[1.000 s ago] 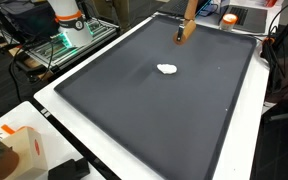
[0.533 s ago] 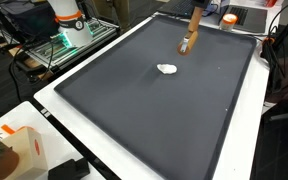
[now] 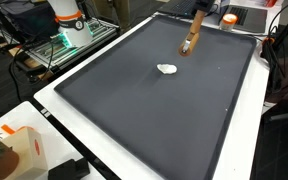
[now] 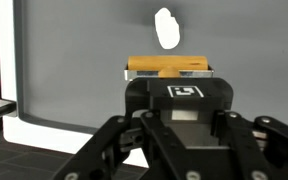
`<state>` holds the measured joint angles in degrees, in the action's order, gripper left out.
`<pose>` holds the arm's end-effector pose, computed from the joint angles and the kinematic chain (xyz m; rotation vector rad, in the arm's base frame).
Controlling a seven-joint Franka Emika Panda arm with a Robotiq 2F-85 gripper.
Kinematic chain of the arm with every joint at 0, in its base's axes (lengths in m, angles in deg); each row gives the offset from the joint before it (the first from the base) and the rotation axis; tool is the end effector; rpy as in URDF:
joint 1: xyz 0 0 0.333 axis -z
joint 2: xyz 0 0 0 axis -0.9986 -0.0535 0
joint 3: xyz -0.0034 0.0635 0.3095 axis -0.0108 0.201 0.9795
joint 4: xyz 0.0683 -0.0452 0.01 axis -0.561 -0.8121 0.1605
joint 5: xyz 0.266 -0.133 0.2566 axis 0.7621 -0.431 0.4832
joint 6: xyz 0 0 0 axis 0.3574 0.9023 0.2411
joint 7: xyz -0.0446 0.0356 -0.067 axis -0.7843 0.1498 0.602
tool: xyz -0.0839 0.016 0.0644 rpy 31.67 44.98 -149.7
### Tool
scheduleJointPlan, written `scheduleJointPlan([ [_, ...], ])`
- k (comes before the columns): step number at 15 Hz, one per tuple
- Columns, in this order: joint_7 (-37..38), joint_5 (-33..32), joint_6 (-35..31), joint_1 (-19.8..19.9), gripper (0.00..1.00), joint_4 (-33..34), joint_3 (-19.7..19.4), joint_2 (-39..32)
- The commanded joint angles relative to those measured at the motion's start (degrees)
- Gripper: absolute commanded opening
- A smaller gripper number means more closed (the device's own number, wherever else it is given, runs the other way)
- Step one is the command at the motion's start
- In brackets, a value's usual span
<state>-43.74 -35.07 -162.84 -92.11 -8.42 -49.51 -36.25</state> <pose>0.6712 0.0786 0.4801 2.9993 0.2071 -0.1444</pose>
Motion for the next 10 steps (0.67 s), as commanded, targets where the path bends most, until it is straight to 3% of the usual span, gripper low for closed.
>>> scheduleJointPlan([
  [1, -0.09, 0.82, 0.85, -0.38, 0.22, 1.28, -0.23, -1.35],
  [10, -1.23, 0.01, 7.19, -3.24, 0.22, 11.49, 0.18, -9.88],
])
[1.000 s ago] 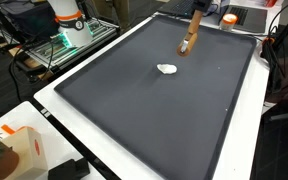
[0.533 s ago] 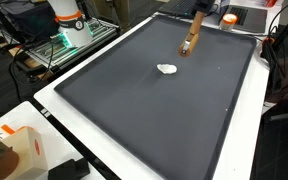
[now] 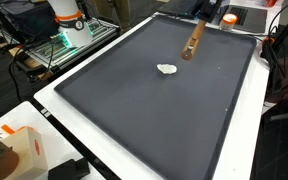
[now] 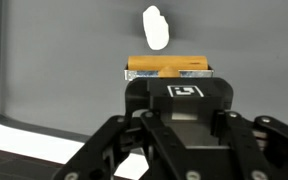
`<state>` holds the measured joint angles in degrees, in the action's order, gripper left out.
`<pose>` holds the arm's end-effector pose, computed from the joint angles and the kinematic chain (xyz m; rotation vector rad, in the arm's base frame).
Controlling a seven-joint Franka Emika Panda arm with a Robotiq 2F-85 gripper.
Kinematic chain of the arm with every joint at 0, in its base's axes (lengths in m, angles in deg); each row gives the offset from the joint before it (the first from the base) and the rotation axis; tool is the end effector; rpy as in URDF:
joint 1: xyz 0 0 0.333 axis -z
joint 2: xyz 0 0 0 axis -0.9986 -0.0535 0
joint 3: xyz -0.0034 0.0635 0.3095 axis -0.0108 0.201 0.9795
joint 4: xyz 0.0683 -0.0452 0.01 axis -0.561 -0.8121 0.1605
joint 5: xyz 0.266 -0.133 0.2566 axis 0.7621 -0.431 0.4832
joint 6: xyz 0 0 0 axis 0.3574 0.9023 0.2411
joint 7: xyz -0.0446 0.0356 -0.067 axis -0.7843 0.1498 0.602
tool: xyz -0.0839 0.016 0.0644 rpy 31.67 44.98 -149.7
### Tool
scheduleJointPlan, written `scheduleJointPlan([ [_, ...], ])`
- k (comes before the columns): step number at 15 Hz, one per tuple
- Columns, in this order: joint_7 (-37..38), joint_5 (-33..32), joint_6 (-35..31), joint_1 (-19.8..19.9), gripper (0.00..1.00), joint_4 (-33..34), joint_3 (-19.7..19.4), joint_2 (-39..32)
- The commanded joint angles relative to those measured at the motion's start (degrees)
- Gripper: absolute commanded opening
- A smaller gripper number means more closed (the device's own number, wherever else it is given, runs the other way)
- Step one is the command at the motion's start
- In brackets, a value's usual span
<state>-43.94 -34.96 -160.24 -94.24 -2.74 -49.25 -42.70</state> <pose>0.6877 0.1072 0.4458 2.9912 0.2672 -0.2299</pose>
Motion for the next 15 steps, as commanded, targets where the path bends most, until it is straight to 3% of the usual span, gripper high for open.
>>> scheduleJointPlan([
  [1, -1.39, -0.32, 5.78, -1.54, 0.22, 7.14, -0.07, -4.42],
  [15, -1.72, -3.5, 11.81, -5.09, 0.22, 18.73, -0.95, -13.97],
])
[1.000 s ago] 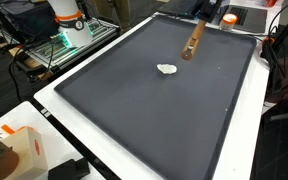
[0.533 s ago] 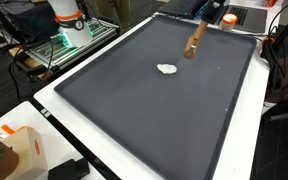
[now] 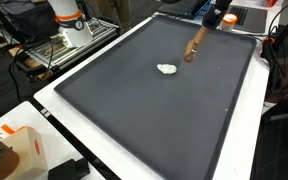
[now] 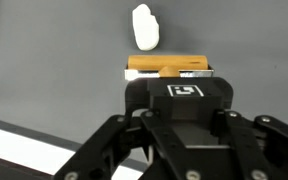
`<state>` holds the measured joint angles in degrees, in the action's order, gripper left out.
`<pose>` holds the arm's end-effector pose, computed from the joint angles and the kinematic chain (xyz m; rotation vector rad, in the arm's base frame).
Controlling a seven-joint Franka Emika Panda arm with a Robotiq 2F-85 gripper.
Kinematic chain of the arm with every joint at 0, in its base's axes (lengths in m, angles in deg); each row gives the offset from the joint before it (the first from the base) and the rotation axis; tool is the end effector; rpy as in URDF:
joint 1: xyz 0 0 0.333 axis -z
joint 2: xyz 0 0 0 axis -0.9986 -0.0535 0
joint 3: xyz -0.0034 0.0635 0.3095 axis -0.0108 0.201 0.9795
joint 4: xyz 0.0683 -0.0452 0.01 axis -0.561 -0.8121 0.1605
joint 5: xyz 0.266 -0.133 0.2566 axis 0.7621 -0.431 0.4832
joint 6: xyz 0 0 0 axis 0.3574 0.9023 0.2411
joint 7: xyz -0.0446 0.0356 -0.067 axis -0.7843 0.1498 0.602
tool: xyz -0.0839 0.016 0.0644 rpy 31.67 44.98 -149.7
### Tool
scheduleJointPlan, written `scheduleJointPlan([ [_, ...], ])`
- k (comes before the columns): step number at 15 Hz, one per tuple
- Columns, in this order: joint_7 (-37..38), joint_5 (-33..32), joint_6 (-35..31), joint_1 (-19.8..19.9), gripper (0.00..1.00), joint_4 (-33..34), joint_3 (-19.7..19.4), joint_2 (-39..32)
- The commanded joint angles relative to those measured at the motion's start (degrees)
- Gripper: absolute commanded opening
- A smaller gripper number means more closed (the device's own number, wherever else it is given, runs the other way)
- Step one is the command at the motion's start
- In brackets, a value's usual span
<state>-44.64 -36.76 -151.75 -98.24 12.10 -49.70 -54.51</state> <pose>0.7102 0.1481 0.4082 2.9276 0.3451 -0.3574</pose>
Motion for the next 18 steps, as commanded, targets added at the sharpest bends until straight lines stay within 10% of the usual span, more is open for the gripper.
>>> scheduleJointPlan([
  [1, -1.05, -2.08, 3.81, -1.38, 0.22, 4.36, -0.55, -2.57],
  [18, -7.32, -6.31, 9.22, -5.38, 0.22, 13.39, -0.67, -10.3],
])
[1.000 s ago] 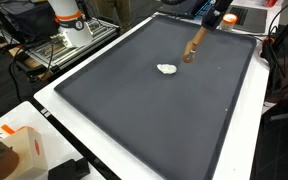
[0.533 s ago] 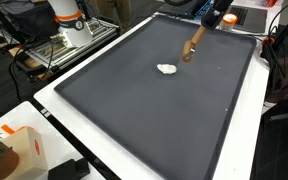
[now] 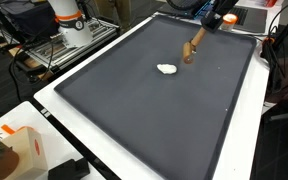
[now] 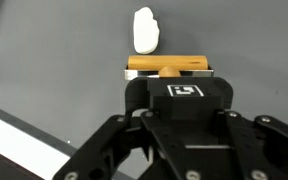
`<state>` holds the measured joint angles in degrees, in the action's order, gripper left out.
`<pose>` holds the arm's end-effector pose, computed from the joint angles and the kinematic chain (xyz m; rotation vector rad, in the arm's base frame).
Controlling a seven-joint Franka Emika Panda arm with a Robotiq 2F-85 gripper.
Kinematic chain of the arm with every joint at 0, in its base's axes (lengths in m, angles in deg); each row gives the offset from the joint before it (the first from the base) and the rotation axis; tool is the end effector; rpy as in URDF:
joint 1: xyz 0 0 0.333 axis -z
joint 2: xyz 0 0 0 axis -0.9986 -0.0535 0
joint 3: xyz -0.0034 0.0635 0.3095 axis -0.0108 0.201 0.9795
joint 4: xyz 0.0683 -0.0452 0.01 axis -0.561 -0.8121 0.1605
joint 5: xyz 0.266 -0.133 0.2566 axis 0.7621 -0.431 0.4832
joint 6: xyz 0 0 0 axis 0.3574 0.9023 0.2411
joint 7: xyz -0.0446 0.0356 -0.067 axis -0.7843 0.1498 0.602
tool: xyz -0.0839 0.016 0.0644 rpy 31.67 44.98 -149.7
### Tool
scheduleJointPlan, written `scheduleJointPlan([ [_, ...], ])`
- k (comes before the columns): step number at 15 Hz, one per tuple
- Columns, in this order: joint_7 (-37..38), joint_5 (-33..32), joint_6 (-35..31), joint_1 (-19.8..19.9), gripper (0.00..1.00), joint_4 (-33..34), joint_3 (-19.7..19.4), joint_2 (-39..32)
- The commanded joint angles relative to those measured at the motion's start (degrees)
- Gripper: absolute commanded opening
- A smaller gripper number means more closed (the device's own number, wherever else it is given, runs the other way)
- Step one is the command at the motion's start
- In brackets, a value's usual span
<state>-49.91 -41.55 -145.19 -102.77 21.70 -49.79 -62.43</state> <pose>0.7103 0.1922 0.3774 2.7943 0.5430 -0.4572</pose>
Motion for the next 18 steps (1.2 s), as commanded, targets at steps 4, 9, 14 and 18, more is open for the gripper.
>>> scheduleJointPlan([
  [4, -3.41, -1.94, 3.44, -1.49, 0.22, 4.78, -0.73, -3.82],
  [9, -5.17, -2.76, 4.48, -2.65, 0.22, 6.16, -1.02, -5.0],
  [14, -5.18, -2.42, 4.88, -2.92, 0.22, 7.31, -1.04, -4.9],
  [18, -0.45, 1.8, 5.87, 0.21, 0.22, 7.78, -0.28, -2.27],
])
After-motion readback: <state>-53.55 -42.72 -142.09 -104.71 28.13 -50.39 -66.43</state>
